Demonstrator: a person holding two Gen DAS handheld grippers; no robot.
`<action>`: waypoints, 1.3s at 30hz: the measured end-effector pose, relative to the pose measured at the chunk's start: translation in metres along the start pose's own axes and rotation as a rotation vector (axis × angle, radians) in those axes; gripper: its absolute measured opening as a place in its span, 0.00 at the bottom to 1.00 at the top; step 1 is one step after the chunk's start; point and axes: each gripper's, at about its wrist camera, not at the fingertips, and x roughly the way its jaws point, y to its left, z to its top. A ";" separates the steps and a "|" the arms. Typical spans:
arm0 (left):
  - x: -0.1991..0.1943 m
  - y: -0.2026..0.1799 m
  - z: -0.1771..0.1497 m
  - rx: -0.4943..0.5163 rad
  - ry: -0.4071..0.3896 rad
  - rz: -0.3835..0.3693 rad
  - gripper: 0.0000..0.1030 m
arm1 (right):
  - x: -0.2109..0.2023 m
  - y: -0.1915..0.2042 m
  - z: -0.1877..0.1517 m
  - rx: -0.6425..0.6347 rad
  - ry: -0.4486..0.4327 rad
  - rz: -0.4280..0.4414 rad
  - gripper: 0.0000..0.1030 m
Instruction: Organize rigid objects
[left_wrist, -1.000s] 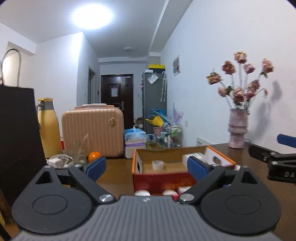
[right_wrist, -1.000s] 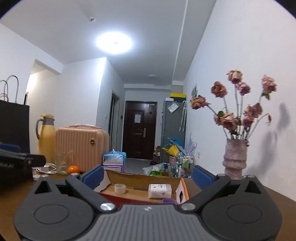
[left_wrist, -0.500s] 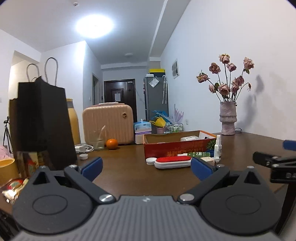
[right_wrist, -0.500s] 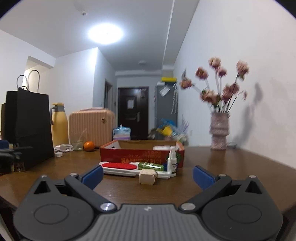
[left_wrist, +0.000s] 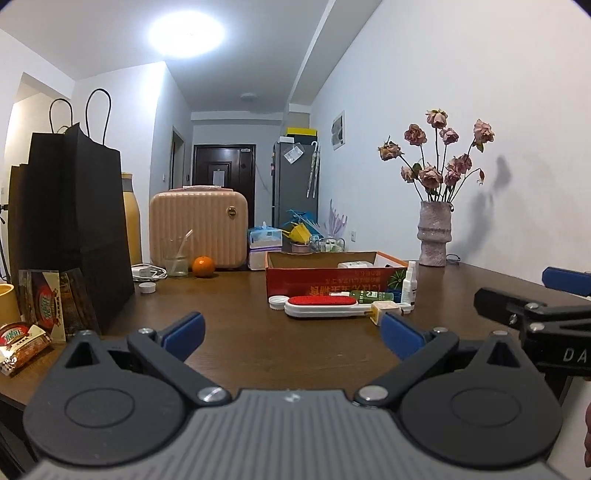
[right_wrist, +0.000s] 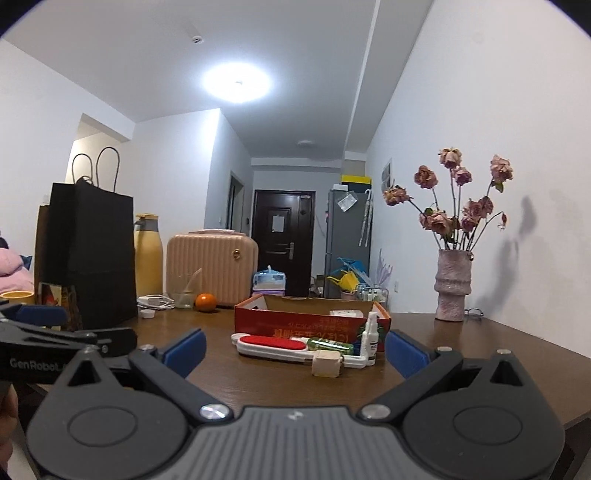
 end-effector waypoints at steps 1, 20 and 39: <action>0.000 -0.001 0.000 0.005 -0.002 -0.004 1.00 | -0.001 -0.001 0.000 0.001 -0.005 -0.003 1.00; -0.001 -0.004 -0.001 0.031 -0.006 -0.019 1.00 | -0.005 -0.005 -0.004 0.035 -0.006 -0.010 1.00; 0.000 -0.004 0.000 0.032 -0.005 -0.015 1.00 | -0.004 -0.004 -0.005 0.038 0.001 -0.015 1.00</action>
